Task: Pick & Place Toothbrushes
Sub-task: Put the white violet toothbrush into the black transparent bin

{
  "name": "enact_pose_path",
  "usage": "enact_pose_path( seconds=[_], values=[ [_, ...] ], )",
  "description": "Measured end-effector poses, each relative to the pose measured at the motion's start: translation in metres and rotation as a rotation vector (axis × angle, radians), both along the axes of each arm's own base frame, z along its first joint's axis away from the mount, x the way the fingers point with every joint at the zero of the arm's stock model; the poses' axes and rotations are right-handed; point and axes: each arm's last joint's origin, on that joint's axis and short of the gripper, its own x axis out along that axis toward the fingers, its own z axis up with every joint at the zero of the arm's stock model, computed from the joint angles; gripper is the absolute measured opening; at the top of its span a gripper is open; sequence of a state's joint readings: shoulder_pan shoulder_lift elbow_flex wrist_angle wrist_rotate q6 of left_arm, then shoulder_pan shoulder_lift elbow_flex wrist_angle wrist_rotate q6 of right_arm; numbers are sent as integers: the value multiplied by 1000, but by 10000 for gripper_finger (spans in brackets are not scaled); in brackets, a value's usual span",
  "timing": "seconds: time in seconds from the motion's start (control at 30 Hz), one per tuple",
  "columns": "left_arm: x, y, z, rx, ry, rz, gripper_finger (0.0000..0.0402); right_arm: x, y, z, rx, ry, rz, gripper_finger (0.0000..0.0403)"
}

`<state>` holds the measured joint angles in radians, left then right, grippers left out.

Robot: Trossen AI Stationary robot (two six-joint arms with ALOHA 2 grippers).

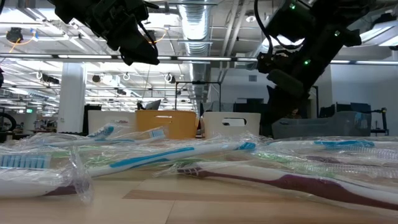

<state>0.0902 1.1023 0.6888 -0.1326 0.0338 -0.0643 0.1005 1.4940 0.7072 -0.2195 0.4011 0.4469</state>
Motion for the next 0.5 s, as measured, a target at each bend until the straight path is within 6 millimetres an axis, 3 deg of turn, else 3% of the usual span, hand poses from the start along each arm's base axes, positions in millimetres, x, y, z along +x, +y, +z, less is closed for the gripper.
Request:
enact_pose_path(
  seconds=[0.33, 0.5],
  values=[
    [0, 0, 0, 0, 1, 0, 154, 10, -6, -37, -33, 123, 17, 172],
    [0, 0, 0, 6, 0, -3, 154, 25, -8, -41, -43, 147, 14, 172]
  ],
)
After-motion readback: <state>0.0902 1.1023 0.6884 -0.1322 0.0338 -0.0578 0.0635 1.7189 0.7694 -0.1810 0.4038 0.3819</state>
